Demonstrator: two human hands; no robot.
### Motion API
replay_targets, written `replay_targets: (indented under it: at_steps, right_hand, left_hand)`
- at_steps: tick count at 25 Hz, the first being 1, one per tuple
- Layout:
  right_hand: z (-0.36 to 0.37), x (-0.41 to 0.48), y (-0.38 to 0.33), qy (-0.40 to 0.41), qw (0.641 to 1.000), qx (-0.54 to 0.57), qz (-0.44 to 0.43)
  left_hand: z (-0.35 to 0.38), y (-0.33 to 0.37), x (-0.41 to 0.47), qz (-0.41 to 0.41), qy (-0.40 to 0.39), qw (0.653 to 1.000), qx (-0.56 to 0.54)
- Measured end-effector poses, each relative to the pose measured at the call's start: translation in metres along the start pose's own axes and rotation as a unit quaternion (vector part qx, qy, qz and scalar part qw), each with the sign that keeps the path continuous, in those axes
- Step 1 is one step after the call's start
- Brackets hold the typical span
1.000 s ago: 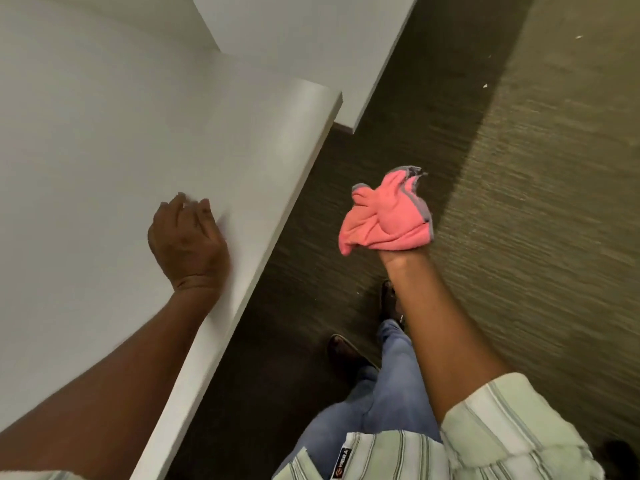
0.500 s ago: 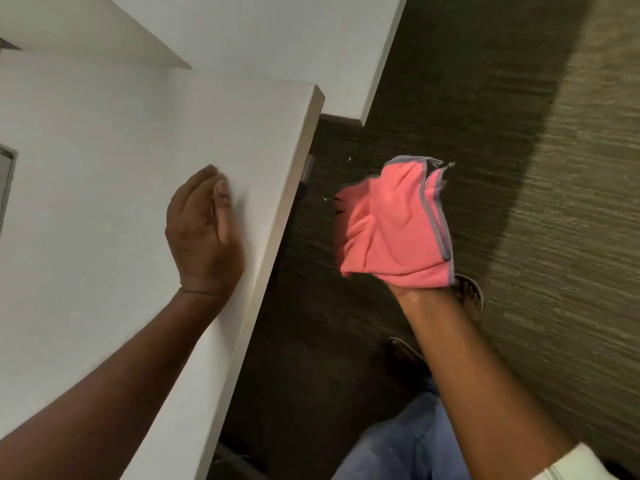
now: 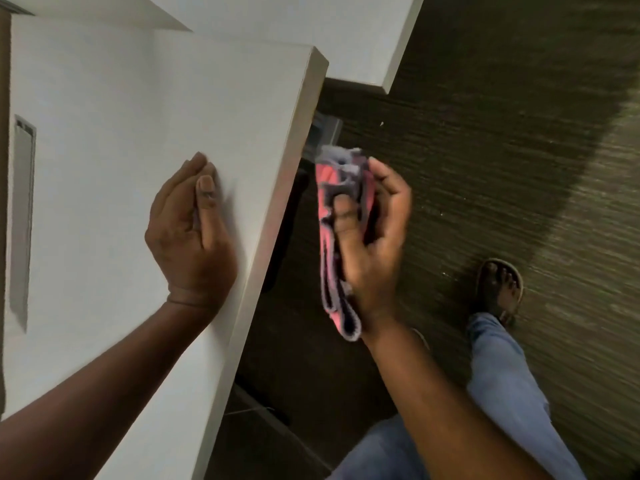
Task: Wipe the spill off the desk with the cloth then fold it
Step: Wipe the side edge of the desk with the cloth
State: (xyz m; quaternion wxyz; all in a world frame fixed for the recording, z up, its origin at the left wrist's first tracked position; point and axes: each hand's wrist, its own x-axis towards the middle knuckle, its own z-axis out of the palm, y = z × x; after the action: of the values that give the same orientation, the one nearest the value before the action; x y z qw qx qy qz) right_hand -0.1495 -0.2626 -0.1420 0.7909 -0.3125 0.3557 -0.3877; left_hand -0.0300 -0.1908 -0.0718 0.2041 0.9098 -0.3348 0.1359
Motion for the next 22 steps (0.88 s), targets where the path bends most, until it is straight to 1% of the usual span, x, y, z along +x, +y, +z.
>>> replay_targets:
  at_steps: [1,2,3,4,7,11,15,18,22]
  right_hand:
    - [0.006,-0.005,0.002,-0.007,0.998,-0.048,-0.035]
    - [0.013,-0.009,0.005,0.003,0.990,-0.111,-0.081]
    - [0.017,-0.012,0.010,0.017,0.980,-0.152,-0.124]
    - [0.019,-0.014,0.016,0.024,0.972,-0.171,-0.160]
    - [0.024,-0.029,0.018,0.019,0.960,-0.198,-0.198]
    - [0.022,-0.028,0.014,-0.002,0.958,-0.203,-0.202]
    - [0.021,-0.005,0.011,0.005,0.958,-0.198,-0.206]
    - [0.025,0.005,0.007,0.016,0.962,-0.188,-0.196]
    - [0.018,-0.010,0.010,-0.031,0.964,-0.194,-0.177]
  left_hand:
    - [0.000,-0.002,0.000,0.006,-0.003,1.000,-0.005]
    - [0.000,-0.001,-0.001,0.006,-0.004,1.000,-0.005]
    - [0.001,-0.003,-0.002,0.007,-0.004,1.000,-0.008]
    - [0.002,-0.005,-0.001,0.010,0.001,1.000,-0.010]
    - [0.002,-0.008,0.000,0.011,0.000,1.000,-0.021]
    - [0.001,-0.006,-0.001,0.007,-0.003,1.000,-0.019]
    - [0.001,-0.001,-0.001,0.005,-0.010,1.000,-0.003]
    - [0.000,-0.003,0.000,0.019,-0.014,1.000,0.001]
    - [0.001,-0.003,-0.002,0.016,-0.016,1.000,0.005]
